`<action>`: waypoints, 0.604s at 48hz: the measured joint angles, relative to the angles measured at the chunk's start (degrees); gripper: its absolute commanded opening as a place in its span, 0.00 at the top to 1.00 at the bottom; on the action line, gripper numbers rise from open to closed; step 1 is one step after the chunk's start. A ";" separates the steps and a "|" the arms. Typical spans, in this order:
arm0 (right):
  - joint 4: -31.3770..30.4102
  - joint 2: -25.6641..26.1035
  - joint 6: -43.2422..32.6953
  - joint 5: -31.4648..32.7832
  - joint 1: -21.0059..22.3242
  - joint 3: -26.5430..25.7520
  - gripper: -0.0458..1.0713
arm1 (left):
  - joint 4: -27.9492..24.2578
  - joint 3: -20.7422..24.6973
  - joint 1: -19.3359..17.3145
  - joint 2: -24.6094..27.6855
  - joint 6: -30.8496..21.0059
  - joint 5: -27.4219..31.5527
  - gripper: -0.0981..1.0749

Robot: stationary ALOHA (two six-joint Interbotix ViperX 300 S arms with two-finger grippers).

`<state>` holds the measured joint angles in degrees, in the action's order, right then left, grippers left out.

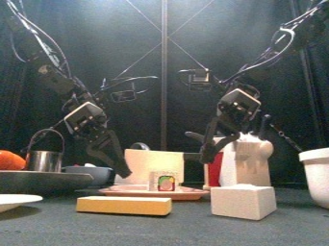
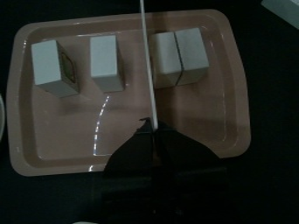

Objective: Cut sushi roll

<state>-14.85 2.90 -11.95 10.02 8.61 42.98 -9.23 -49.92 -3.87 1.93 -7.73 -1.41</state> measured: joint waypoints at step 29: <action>0.18 2.11 -0.09 -2.29 0.70 0.09 0.69 | 0.09 0.09 -0.18 -2.55 -0.18 0.26 0.58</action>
<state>-14.68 5.01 -12.04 7.73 9.32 43.07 -9.14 -49.83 -4.04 -0.62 -7.91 -1.14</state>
